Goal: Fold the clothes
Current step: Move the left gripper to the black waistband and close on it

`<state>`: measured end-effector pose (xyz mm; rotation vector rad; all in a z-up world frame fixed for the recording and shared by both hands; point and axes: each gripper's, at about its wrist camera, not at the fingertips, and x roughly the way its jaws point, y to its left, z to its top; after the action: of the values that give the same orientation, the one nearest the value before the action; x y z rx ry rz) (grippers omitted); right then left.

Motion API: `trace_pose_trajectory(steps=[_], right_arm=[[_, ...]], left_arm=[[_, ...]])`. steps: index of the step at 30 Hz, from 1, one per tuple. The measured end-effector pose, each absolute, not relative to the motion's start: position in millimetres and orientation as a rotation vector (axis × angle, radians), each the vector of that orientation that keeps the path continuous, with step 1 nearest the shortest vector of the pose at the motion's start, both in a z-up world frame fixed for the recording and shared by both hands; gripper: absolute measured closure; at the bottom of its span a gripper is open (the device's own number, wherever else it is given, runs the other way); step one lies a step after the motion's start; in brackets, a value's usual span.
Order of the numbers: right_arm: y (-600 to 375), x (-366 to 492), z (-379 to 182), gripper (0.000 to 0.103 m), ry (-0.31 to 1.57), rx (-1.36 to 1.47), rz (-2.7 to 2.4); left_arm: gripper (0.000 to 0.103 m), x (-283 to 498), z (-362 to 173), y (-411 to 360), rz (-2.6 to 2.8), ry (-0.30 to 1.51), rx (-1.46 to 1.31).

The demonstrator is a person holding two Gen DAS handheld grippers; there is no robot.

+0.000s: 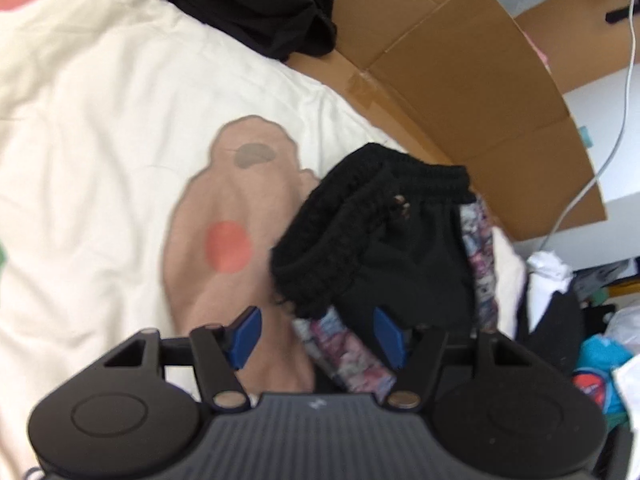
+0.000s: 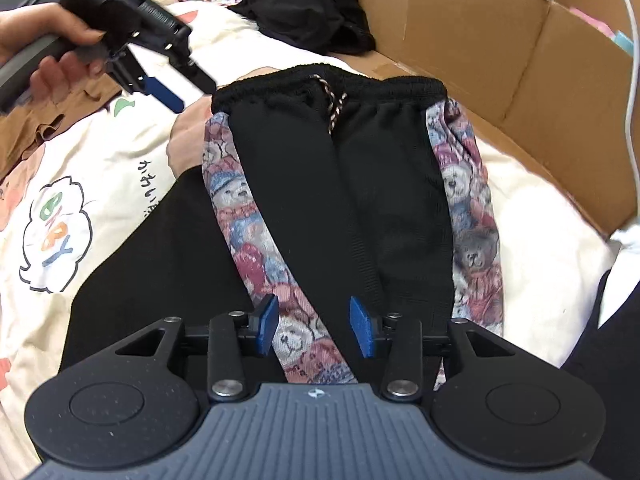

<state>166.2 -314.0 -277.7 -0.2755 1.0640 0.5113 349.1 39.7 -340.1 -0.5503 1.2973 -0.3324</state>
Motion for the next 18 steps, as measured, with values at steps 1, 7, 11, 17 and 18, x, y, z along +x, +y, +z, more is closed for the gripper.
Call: trace_pose_trajectory(steps=[1, 7, 11, 17, 18], right_arm=[[-314, 164, -281, 0.059, 1.071, -0.276, 0.504], [-304, 151, -294, 0.059, 1.107, -0.285, 0.538], [-295, 138, -291, 0.059, 1.087, -0.319, 0.524], [-318, 120, -293, 0.059, 1.071, -0.282, 0.436], [-320, 118, -295, 0.059, 1.072, -0.291, 0.43]], left_arm=[[0.038, 351, -343, 38, -0.336, 1.301, -0.545], [0.036, 352, -366, 23, -0.381, 1.272, -0.476], [0.038, 354, -377, 23, -0.384, 1.245, -0.514], [0.058, 353, -360, 20, -0.405, 1.204, -0.517], [0.059, 352, -357, 22, -0.4, 1.204, -0.544]])
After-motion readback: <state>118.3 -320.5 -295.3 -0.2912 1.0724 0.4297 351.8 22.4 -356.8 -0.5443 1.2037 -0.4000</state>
